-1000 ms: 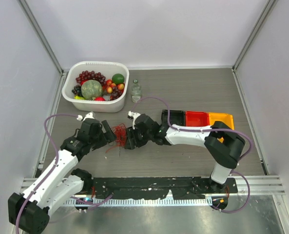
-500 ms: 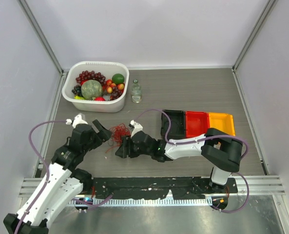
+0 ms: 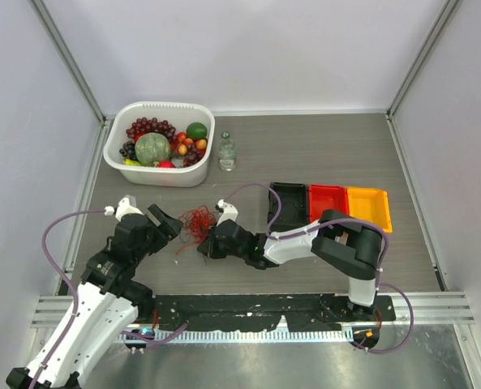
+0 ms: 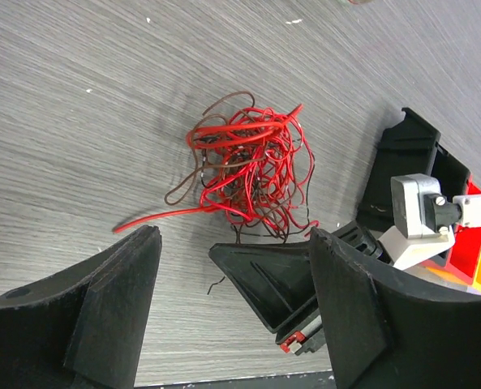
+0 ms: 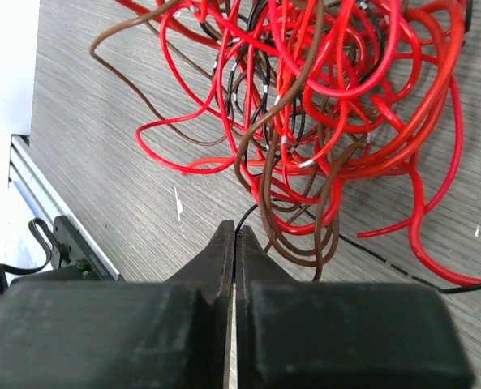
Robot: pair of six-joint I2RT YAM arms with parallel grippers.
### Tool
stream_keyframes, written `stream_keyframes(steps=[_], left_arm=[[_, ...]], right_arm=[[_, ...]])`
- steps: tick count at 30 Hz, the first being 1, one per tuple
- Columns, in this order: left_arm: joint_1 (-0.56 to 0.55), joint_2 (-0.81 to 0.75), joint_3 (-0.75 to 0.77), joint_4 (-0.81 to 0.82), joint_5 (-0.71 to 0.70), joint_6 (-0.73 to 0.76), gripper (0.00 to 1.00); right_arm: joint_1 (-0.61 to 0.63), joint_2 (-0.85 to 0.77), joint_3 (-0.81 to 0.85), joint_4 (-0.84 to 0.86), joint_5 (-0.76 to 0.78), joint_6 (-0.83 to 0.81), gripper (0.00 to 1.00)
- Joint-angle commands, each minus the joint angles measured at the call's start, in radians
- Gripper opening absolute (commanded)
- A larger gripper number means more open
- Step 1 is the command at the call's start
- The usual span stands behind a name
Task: Untangle the cables
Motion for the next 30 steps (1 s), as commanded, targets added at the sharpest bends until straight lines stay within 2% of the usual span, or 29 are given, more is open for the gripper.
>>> stream_keyframes(steps=[1,3,6,8,12,15,18,22,24,30], left_arm=[[0.004,0.039,-0.022,0.108,0.084,0.01,0.77],[0.005,0.112,-0.04,0.234,0.217,0.016,0.76],[0.005,0.278,-0.051,0.479,0.501,-0.02,0.76],[0.002,0.411,-0.04,0.59,0.583,-0.055,0.74],[0.004,0.641,-0.045,0.678,0.542,-0.07,0.71],[0.014,0.762,-0.034,0.666,0.461,-0.042,0.71],[0.044,0.836,-0.066,0.753,0.473,-0.068,0.73],[0.07,0.882,-0.105,0.819,0.465,-0.096,0.74],[0.085,0.884,-0.118,0.815,0.45,-0.094,0.74],[0.14,0.801,-0.177,0.77,0.408,-0.077,0.74]], right_arm=[[0.006,-0.125,0.028,-0.014,-0.007,-0.047,0.01],[0.006,-0.191,-0.019,-0.022,-0.053,-0.071,0.01],[0.006,-0.245,-0.096,-0.019,-0.132,-0.093,0.01],[0.006,-0.279,-0.144,0.013,-0.214,-0.105,0.01],[0.009,-0.381,-0.199,0.056,-0.273,-0.101,0.01],[0.022,-0.552,-0.179,-0.042,-0.241,-0.177,0.01],[0.027,-0.731,-0.034,-0.27,-0.167,-0.307,0.01],[0.029,-0.872,0.19,-0.427,-0.075,-0.439,0.01],[0.03,-0.9,0.317,-0.502,-0.055,-0.488,0.01],[0.029,-0.866,0.635,-0.583,-0.058,-0.581,0.01]])
